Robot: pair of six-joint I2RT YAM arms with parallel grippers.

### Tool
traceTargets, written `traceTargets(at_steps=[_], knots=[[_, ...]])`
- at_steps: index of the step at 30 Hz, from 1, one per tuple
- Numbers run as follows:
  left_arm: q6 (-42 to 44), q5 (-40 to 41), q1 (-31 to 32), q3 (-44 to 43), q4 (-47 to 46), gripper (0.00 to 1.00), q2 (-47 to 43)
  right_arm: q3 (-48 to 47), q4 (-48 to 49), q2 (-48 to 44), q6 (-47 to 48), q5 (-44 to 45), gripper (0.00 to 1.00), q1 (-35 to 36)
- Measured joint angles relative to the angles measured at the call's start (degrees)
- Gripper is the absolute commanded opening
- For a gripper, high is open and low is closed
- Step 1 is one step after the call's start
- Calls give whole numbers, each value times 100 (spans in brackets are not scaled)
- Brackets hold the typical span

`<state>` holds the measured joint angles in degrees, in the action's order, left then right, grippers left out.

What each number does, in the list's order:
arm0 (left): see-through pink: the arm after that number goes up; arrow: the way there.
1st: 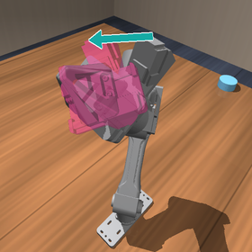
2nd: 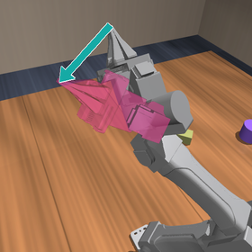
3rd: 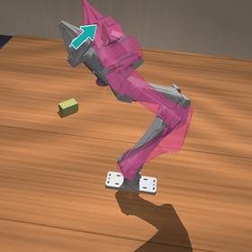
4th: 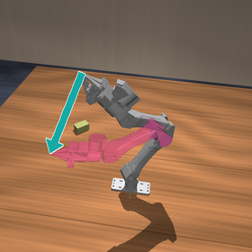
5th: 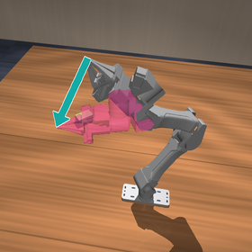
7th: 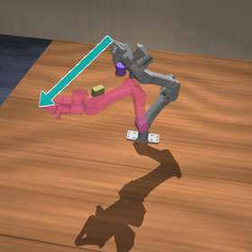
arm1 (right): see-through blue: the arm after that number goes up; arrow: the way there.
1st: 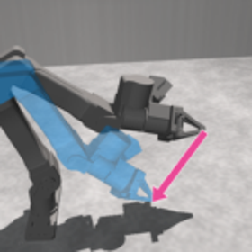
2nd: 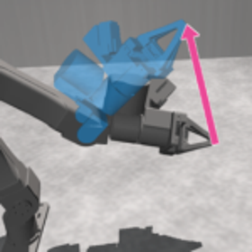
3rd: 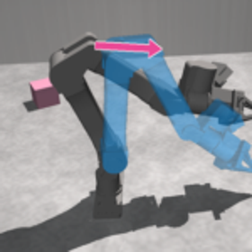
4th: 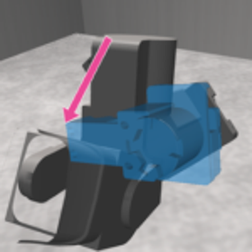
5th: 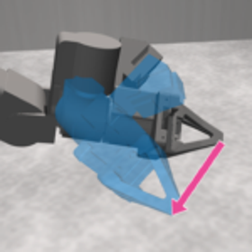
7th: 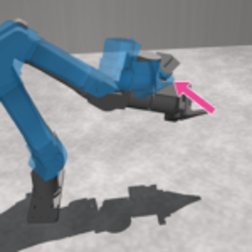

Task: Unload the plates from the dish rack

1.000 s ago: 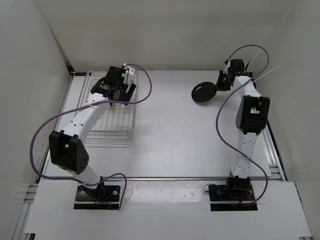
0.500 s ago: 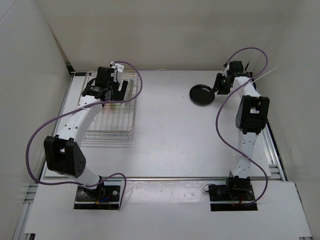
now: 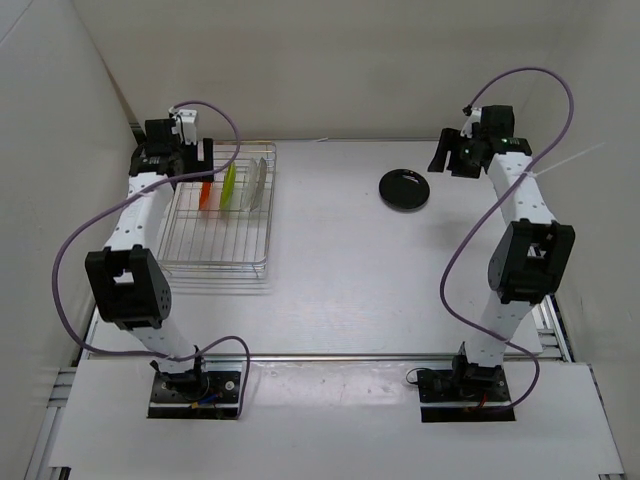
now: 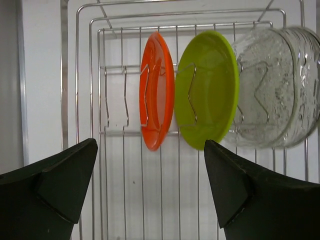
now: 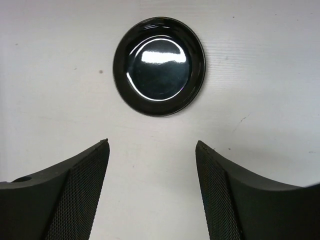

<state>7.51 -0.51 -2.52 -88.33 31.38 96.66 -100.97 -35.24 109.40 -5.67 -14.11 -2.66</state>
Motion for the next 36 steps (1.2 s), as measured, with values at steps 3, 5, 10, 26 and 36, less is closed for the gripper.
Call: traceTargets(at_steps=[3, 5, 10, 26, 36], knots=[[0, -234, -118, -393, -20, 94, 487, 219, -24, -413, 68, -87, 74, 0], [0, -361, -179, -682, -15, 91, 828, 339, -57, -531, 125, -120, 74, 4], [2, -560, -229, -1202, 42, 74, 1512, 673, -125, -575, 205, -144, 74, 87], [-83, -833, -144, -1351, 208, 26, 1827, 778, -212, -710, 286, -168, 74, 321], [-210, -863, -50, -1351, 291, 11, 1832, 820, -214, -710, 286, -166, 74, 343]])
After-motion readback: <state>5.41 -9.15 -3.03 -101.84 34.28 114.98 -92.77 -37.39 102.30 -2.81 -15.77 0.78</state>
